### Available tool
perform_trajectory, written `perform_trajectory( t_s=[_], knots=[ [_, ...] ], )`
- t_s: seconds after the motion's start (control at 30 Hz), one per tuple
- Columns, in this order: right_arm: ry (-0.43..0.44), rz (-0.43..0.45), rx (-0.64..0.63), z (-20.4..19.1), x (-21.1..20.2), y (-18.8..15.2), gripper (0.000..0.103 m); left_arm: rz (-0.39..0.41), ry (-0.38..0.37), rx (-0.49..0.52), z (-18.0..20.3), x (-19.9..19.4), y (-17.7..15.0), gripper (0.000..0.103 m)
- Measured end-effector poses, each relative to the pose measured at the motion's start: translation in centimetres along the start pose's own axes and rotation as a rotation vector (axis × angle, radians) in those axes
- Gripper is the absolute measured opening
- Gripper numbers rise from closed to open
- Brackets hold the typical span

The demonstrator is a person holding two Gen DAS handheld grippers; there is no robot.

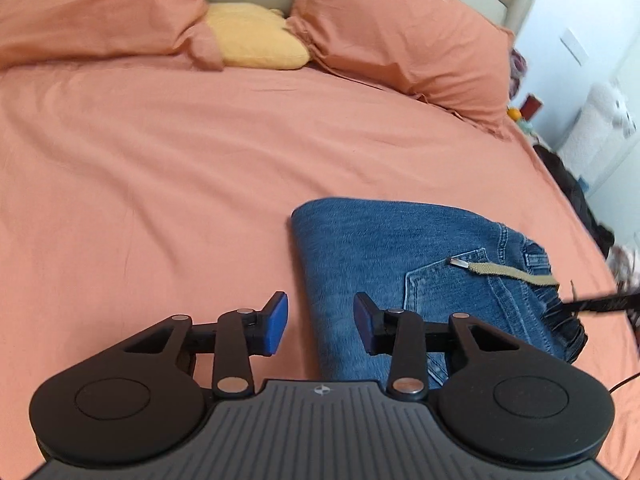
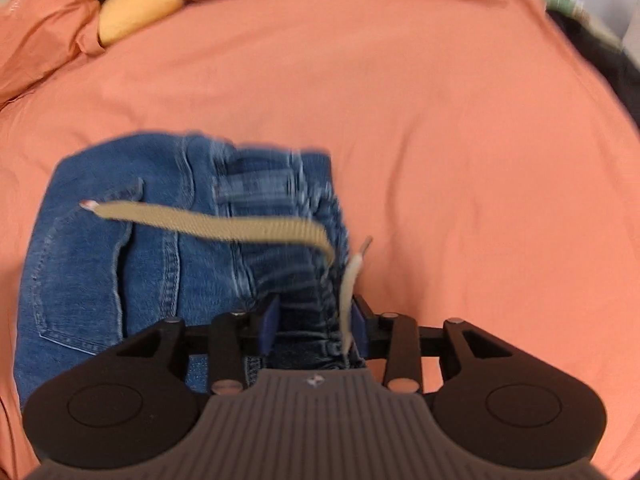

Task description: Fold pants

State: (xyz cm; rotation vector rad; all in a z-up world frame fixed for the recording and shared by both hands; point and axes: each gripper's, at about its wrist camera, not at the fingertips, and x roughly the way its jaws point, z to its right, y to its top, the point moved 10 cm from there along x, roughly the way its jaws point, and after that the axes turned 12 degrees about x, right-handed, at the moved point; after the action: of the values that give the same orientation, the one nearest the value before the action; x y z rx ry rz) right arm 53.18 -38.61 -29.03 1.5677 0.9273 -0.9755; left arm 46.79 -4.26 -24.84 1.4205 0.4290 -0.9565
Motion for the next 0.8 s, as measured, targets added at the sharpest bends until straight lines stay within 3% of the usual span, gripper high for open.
perform_trajectory(
  t_s=[0.07,0.17,0.27,0.4,0.53,0.6,0.67,0.8],
  knots=[
    [0.012,0.054,-0.018,-1.0,-1.4,1.3,0.032,-0.010,0.012,0.026,0.0,0.6,0.9,0.043],
    [0.100,0.121,-0.022,-3.0,-2.4,2.7,0.014,-0.002,0.005,0.017,0.4,1.9,2.5,0.042],
    [0.150,0.153,-0.001,-4.8,-1.2,3.9,0.008,0.003,0.007,0.021,1.0,3.7,3.5,0.042],
    [0.105,0.132,0.047,-4.6,2.6,4.4,0.000,0.006,0.005,0.010,1.0,6.1,4.0,0.036],
    [0.057,0.100,0.085,-3.2,5.2,4.4,0.000,-0.036,0.008,-0.022,0.2,8.6,3.7,0.026],
    [0.061,0.075,0.133,-2.6,6.3,4.3,0.000,-0.083,0.035,-0.007,-0.1,10.0,3.1,0.016],
    [0.066,0.071,0.157,-2.4,6.8,4.3,0.000,-0.141,0.061,0.033,-0.3,11.4,2.3,0.013],
    [0.059,0.073,0.164,-2.4,6.8,4.4,0.000,-0.173,0.076,0.052,-0.4,11.3,2.4,0.012]
  ],
)
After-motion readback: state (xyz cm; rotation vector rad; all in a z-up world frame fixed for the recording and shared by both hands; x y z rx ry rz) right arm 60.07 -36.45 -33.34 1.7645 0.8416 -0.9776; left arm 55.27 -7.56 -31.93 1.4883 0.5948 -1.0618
